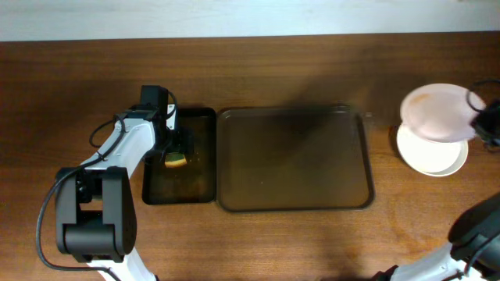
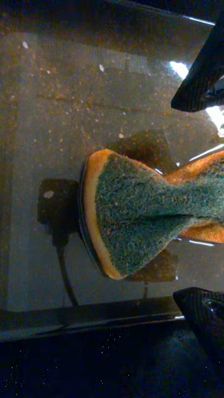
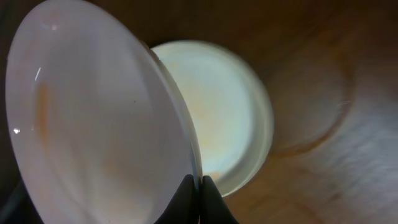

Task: Clean dirty plates on tray and stack at the side
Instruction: 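Lift the plate with the right gripper and carry it right, then lower the plate onto the side stack and open the right gripper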

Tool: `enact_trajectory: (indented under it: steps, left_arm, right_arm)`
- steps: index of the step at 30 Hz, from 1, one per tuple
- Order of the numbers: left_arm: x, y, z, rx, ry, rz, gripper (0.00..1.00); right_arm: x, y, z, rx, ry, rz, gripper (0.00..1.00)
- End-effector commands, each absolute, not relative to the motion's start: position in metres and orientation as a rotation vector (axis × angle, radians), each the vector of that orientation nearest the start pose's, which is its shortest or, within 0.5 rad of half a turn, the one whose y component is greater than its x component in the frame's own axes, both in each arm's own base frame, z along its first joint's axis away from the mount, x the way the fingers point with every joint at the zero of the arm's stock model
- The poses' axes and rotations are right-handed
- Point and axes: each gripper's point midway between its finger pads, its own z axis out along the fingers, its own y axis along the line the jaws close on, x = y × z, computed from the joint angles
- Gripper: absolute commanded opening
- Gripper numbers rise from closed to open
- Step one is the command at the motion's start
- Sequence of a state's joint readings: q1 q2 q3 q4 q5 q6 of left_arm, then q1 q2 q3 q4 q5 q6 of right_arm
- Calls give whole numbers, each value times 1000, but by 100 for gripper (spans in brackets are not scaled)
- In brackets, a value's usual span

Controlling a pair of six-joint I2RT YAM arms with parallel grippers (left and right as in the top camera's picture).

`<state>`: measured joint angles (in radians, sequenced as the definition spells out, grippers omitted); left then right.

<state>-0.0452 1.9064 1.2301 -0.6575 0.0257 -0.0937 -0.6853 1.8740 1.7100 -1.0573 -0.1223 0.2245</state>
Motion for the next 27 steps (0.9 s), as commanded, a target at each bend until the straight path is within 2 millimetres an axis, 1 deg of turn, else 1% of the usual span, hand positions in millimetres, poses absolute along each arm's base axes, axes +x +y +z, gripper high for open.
enact_trajectory:
  steps: [1,5,6,8,9,11,12,14,15,16,17,18,20,21,22,23,24,25,26,27]
  left_arm:
    - [391,-21,18,-59,2905,-56,88]
    - [391,-21,18,-59,2905,-56,88]
    - [391,-21,18,-59,2905,-55,88]
    - [392,-21,18,-59,2904,-55,88]
    - [392,-21,18,-59,2904,-55,89]
    - [392,-21,18,-59,2904,-55,98]
    - [392,-21,18,-59,2904,-55,100]
    - [392,-21,19,-59,2904,-55,100]
    - [393,-21,21,-59,2900,-55,100]
    - [396,-21,28,-58,2884,-56,100]
    - [398,-21,38,-58,2859,-53,100]
    - [400,-21,47,-58,2833,-53,100]
    - [406,-13,76,-69,2752,9,100]
    - [409,-9,87,-74,2716,30,100]
    - [411,-10,93,-74,2692,24,100]
    - [411,-10,97,-73,2684,24,100]
    - [411,-10,96,-74,2685,24,100]
    - [411,-10,96,-74,2685,24,100]
    - [411,-10,96,-74,2685,24,100]
    - [411,-10,96,-73,2685,24,100]
  right_arm:
    - [329,-278,138,1281,2488,77,4]
    - [316,-275,82,1343,2550,76,4]
    - [315,-272,72,1342,2549,87,4]
    - [312,-269,63,1381,2542,101,4]
    - [314,-266,63,1373,2538,125,4]
    - [319,-262,65,1354,2531,172,34]
    - [320,-262,68,1351,2529,176,51]
    - [327,-259,81,1305,2533,228,58]
    - [332,-255,95,1283,2533,263,60]
    - [345,-245,115,1180,2556,303,63]
    - [350,-238,123,1136,2575,309,64]
    - [360,-223,135,1056,2607,315,65]
    - [382,-184,154,861,2672,345,65]
    - [391,-163,158,750,2706,354,65]
    - [400,-139,160,658,2737,366,66]
    - [406,-109,159,569,2774,386,80]
    - [409,-89,159,506,2801,399,98]
    - [414,-63,159,418,2821,412,98]
    - [416,-51,159,379,2830,417,98]
    - [418,-33,159,318,2843,426,98]
